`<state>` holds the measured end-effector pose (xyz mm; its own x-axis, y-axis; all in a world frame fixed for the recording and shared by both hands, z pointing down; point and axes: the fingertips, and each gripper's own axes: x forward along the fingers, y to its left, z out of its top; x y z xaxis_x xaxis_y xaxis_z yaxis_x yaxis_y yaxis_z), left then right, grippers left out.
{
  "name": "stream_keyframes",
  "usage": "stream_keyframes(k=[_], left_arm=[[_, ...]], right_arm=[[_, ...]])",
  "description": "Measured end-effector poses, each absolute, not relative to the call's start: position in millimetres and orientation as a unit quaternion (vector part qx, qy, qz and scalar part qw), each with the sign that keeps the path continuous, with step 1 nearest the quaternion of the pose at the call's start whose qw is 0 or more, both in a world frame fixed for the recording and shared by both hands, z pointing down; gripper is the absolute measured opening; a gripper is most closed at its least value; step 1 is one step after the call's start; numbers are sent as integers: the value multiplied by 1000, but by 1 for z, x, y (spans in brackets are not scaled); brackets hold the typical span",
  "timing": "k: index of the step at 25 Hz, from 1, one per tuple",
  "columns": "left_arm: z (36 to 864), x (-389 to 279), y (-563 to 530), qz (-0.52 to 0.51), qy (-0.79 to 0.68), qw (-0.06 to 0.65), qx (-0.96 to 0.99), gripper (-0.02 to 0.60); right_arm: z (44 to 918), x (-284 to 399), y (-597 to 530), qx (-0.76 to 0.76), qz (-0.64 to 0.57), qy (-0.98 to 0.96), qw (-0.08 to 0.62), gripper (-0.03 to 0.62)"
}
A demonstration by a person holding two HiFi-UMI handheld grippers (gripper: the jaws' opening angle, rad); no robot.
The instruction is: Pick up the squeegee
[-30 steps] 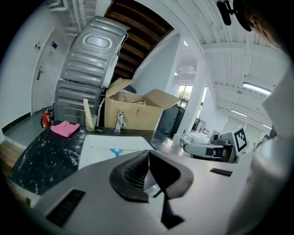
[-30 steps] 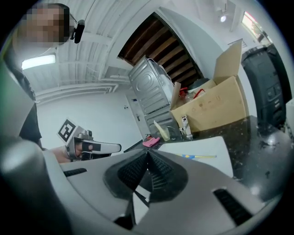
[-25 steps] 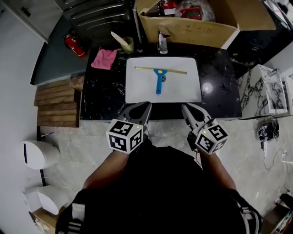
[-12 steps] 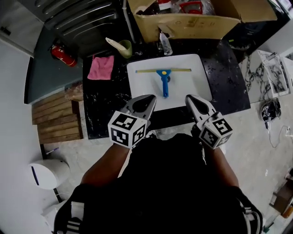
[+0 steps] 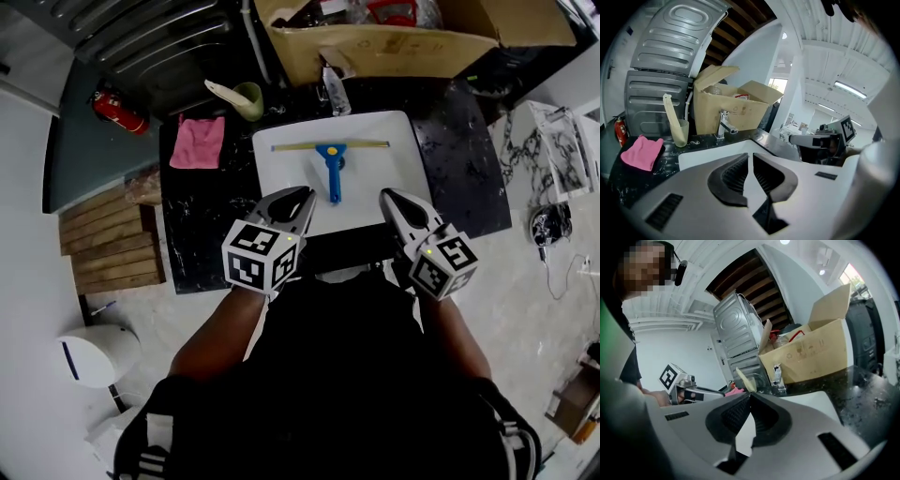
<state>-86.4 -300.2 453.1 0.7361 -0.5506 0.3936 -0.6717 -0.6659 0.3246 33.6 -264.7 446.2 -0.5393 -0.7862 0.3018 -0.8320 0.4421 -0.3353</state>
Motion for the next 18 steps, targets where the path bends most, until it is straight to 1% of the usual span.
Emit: stream_keyframes(k=[2,3,5,9,12,18], left_arm=[[456,-85,-308,132,-356,235,895,25],[459,-83,-313,132,-366,238,890,38],[467,-79,-324,134,-386,247,879,121],[493,-71,-342,154,-422,273,851,135],[517,-62,-351,185,-439,286,832,155],[579,-45,-375,251,-459,312,793,170]], right_arm=[[444,40,-271,467,227,-853,54,9],[443,43,-275,462,227,-855,58,9],[443,51,-282,450,227,-861,65,9],[447,64,-292,428,229,-872,67,9],[449,75,-296,418,235,-876,61,9],[459,92,-297,404,254,-877,53,9]])
